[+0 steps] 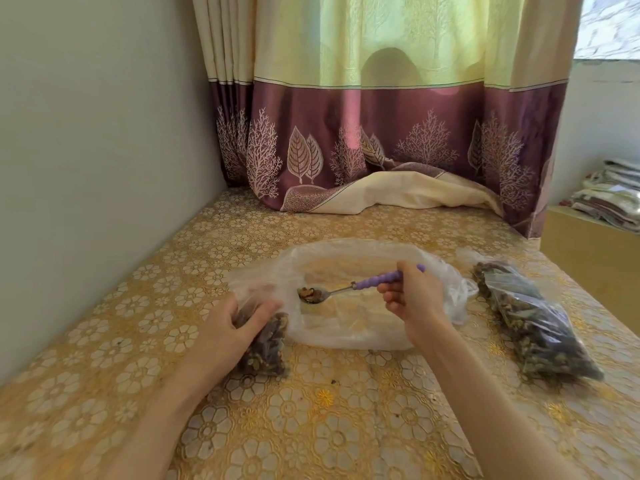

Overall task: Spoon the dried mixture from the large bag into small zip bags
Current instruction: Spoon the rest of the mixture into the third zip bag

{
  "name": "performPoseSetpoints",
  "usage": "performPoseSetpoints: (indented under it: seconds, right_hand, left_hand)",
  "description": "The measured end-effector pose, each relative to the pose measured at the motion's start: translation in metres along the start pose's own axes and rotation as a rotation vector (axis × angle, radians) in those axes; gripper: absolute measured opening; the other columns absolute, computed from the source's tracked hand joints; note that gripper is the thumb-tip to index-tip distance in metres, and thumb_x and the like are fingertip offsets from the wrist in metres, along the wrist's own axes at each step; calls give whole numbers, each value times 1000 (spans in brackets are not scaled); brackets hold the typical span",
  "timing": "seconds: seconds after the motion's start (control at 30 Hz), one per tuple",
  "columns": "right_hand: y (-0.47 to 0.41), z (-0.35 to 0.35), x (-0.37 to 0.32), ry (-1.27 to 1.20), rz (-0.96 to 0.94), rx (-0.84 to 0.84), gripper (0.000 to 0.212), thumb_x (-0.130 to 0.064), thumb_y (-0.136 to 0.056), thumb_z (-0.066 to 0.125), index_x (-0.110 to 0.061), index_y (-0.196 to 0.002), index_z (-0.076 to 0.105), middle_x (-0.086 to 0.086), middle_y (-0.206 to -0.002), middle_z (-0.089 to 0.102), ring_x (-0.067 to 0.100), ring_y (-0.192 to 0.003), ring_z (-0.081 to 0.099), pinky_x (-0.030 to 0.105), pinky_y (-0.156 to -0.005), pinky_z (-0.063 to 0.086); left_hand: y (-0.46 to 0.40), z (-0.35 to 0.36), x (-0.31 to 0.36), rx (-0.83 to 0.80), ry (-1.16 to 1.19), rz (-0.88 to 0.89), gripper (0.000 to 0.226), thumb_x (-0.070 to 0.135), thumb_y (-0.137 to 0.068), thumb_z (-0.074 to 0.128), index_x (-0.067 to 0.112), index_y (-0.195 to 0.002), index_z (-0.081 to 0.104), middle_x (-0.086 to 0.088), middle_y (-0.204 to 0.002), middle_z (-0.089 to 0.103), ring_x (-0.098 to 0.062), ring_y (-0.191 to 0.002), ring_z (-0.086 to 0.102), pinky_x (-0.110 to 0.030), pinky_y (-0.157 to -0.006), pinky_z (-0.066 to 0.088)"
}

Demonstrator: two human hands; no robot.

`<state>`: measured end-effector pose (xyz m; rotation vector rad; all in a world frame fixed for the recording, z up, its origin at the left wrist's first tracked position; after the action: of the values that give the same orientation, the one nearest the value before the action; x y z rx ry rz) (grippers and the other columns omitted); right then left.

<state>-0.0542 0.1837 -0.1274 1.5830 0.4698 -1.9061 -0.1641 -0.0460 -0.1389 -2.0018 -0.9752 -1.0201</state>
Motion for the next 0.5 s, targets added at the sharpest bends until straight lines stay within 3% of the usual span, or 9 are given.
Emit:
performPoseSetpoints:
  seconds: [0.07,0.13,0.2,0.33,0.4,0.5]
  right_hand:
    - [0,-3,-5,-23,-20,15,52,-9,-94,37,-6,-48,61,3,-45,61,8,-37,38,16,-33,26]
    - [2,-4,-12,-48,-58,28,62,-12,-96,38,-10,-38,62,0,-44,60,7,-37,40,16,-34,27]
    - [7,-2,-24,-92,-110,33,53,-14,-98,41,-9,-49,62,0,-45,61,6,-37,44,15,-34,30]
    - [19,11,-45,-180,-210,-65,41,-16,-98,43,-4,-63,59,6,-55,67,7,-42,48,15,-38,36]
    - [27,21,-50,-207,-225,-140,40,-19,-99,43,-1,-68,60,8,-59,69,7,-43,51,15,-40,39]
    - [39,37,-53,-187,-240,-254,38,-22,-100,42,0,-74,59,7,-60,70,8,-45,53,16,-42,41]
  left_hand:
    - [-1,-1,-5,17,32,-45,75,62,-67,62,0,-109,59,-25,-87,55,-39,-82,54,-46,-73,48]
    - [-2,-1,-7,10,71,-64,78,58,-68,70,-4,-113,55,-31,-104,58,-43,-97,56,-57,-88,44]
    - [-1,-1,-4,3,88,-58,76,54,-65,70,-3,-113,56,-30,-108,58,-42,-100,56,-58,-90,43]
    - [1,-1,-2,5,133,-84,60,49,-57,72,11,-102,60,-14,-101,66,-31,-98,61,-44,-83,50]
    - [0,0,-3,-4,169,-101,60,49,-52,74,15,-99,59,-9,-99,68,-26,-96,63,-44,-83,51]
    - [-1,0,-4,-12,240,-90,51,48,-50,75,28,-94,58,8,-90,71,-6,-87,66,-22,-70,50]
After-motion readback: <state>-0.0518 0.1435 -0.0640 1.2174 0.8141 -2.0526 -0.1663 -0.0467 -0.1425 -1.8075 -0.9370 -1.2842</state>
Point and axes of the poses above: each hand's wrist, its own y-axis away from the middle knuckle, its own z-axis out of the palm, x = y × z, the point moved 5 cm from there along -y, towards the middle knuckle
